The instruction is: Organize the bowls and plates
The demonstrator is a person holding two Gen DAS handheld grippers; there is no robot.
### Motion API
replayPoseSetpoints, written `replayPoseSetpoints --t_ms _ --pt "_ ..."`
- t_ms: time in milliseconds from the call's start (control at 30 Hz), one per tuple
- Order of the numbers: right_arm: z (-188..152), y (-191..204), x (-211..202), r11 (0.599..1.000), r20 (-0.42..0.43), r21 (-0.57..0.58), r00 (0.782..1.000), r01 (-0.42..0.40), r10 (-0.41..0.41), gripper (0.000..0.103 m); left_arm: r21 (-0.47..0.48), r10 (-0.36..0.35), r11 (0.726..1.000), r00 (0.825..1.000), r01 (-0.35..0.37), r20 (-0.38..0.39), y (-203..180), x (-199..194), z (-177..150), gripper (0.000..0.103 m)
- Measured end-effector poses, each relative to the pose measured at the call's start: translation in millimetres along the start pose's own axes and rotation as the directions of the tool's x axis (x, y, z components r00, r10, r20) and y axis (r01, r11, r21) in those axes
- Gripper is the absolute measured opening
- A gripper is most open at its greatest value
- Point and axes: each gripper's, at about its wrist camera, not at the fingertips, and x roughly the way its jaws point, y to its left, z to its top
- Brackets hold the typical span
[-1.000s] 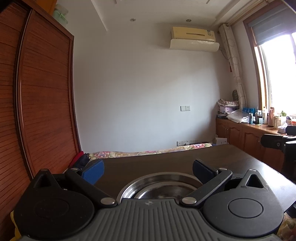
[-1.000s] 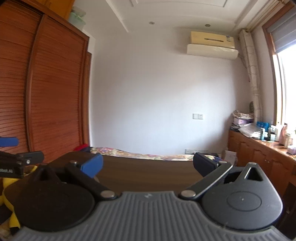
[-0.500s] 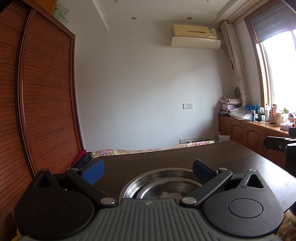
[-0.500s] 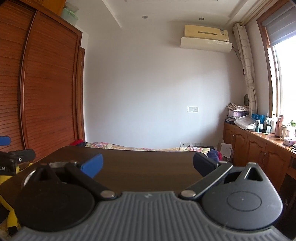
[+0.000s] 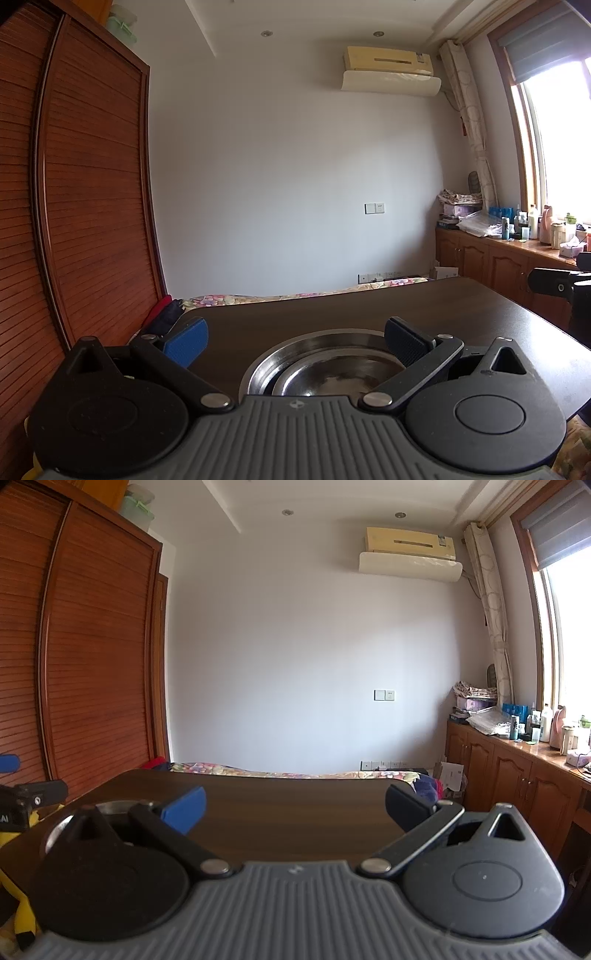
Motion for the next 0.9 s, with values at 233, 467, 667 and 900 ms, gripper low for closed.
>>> replayPoseSetpoints --t_ms 233,467,667,900 --pt "0.5 -1.7 0.8 1.0 -0.004 -0.001 1.0 0.001 -0.001 0.103 0.0 0.002 1.0 1.0 -0.002 -0.002 -0.2 0.0 -1.5 0.103" --pt "0.8 -2.6 1.6 1.0 -0.005 0.001 1.0 0.003 -0.003 0.103 -0.001 0.005 1.0 1.0 -0.005 -0.002 -0.5 0.1 -1.8 0.103" --pt "-0.1 -3.1 0.5 1.0 -0.003 0.001 1.0 0.005 -0.005 0.103 -0.002 0.005 1.0 1.0 -0.005 -0.001 -0.4 0.1 -2.1 0.103" --pt "-1.2 -3.2 0.2 1.0 -0.004 0.0 1.0 0.005 -0.005 0.103 -0.002 0.005 1.0 1.0 -0.005 -0.001 -0.2 0.5 -2.2 0.103"
